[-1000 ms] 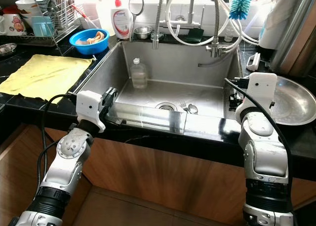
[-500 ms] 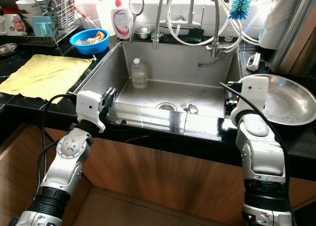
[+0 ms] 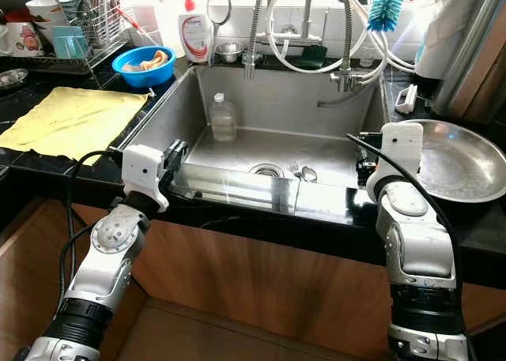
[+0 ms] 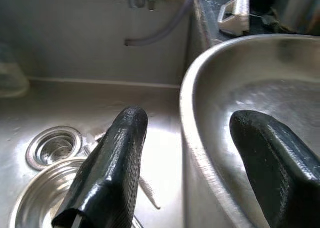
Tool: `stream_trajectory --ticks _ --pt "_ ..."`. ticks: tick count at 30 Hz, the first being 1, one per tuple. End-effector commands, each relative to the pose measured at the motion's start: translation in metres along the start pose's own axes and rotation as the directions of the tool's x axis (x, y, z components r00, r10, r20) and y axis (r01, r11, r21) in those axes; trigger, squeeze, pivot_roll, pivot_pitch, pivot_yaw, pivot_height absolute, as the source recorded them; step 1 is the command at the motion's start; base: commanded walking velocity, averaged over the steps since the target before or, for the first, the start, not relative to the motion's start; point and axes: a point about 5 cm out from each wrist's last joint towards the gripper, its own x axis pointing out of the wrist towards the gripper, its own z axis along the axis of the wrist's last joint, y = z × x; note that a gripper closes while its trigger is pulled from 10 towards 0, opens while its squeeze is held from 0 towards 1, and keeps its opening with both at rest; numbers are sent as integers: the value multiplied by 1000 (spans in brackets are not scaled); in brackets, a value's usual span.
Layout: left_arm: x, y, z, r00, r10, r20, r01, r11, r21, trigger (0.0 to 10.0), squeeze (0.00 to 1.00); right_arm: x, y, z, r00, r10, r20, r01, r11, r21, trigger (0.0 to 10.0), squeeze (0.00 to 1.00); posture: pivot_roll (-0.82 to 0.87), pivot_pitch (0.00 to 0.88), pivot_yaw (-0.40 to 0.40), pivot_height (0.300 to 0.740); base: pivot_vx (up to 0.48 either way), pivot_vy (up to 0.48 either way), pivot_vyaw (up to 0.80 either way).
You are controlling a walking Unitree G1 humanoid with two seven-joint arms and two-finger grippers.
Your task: Kitchen organization
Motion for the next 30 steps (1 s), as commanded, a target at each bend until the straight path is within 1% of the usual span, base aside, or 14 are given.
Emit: stream_trajectory --ticks 1,4,7,9,13,20,21,22,23,30 --pt "0 5 1 1000 3 -8 -3 1000 21 10000 0 4 -5 7 999 -47 -13 48 998 47 10000 0 -4 0 49 740 0 0 0" --pt "0 5 1 1000 2 -8 -2 1000 22 10000 0 5 -4 10 999 -46 -26 48 997 62 10000 0 -4 0 50 740 0 0 0" --pt "0 5 1 1000 0 -8 0 1000 22 10000 0 7 3 12 999 -2 -32 4 999 51 10000 0 -5 0 50 740 0 0 0" --pt "0 4 1 1000 -2 -9 2 1000 21 10000 0 7 4 12 999 3 -32 -1 999 44 10000 0 -3 0 50 740 0 0 0" --pt "0 5 1 1000 -2 -12 3 1000 21 10000 0 10 7 11 999 13 -47 -10 998 62 10000 0 -1 0 50 740 0 0 0" --pt "-1 5 1 1000 -2 -15 2 1000 23 10000 0 11 11 6 997 36 -68 -32 998 55 10000 0 3 0 48 740 0 0 0" --pt "-1 5 1 1000 -2 -14 2 1000 23 10000 0 11 11 6 997 38 -68 -34 998 55 6471 0 3 0 48 740 0 0 0" --pt "-1 5 1 1000 -2 -15 2 1000 22 10000 0 11 11 7 997 39 -67 -35 998 56 4510 0 3 0 48 740 0 0 0" --pt "-1 5 1 1000 -2 -16 3 1000 22 10000 0 11 11 7 997 40 -64 -37 998 58 0 0 3 0 48 740 0 0 0" --pt "0 4 1 1000 -7 -14 7 1000 22 10000 0 12 12 7 997 44 -63 -40 997 66 0 0 4 0 48 740 0 0 0"
